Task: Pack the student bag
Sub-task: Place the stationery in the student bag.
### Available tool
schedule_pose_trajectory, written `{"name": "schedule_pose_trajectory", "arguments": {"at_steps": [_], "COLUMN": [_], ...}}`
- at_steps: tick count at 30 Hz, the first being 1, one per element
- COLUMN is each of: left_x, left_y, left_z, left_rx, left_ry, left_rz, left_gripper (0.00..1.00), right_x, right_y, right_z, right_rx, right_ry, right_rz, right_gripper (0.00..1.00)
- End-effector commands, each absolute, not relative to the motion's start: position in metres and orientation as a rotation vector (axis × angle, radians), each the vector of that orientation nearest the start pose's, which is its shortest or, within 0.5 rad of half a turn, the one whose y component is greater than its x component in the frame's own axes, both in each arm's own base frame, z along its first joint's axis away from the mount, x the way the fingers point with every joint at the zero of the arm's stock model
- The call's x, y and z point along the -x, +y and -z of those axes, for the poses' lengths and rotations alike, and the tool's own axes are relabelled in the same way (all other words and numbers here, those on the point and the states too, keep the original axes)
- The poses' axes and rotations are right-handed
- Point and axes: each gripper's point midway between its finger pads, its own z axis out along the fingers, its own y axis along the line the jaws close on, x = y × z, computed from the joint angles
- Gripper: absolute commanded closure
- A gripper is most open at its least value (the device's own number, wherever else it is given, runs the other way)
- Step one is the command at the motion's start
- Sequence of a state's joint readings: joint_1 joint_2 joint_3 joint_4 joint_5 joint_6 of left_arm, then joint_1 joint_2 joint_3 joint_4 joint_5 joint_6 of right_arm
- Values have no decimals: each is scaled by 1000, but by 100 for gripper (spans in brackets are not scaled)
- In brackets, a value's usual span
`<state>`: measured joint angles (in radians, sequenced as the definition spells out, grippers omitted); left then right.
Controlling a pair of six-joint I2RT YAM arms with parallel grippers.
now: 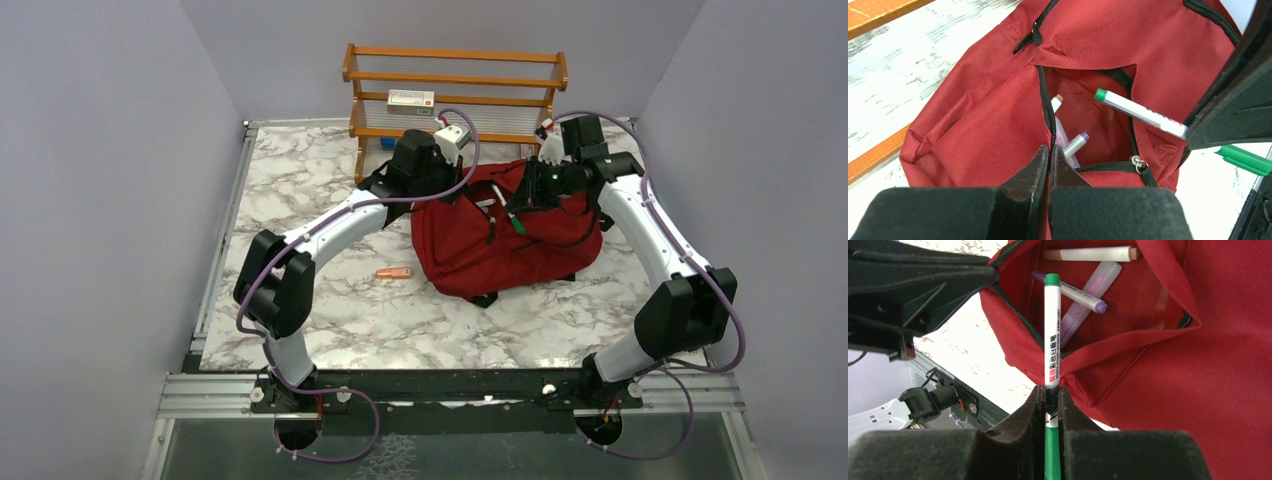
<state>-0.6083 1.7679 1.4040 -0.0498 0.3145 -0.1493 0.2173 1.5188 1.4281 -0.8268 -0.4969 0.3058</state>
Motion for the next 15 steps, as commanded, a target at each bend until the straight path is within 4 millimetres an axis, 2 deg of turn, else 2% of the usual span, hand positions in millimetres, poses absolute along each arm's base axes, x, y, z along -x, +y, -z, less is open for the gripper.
{"name": "schedule_pose_trajectory", "arguments": {"at_steps": [1, 7, 15], "left_x": [-401, -393, -393], "left_y": [-349, -358, -358], "left_z": [-204, -201, -199], "left_rx": [-678, -712, -702], "left_ry": [1919, 1913, 1917], "left_rz": [710, 695, 656], "left_gripper": [100, 100, 100], "right_x": [-338, -355, -350], "right_y": [172, 176, 171], "right_z": [-218, -205, -195], "right_rx": [161, 179, 203], "right_ry": [2535, 2563, 2633], "right_rz": [-845, -843, -814], "right_gripper": [100, 100, 100]}}
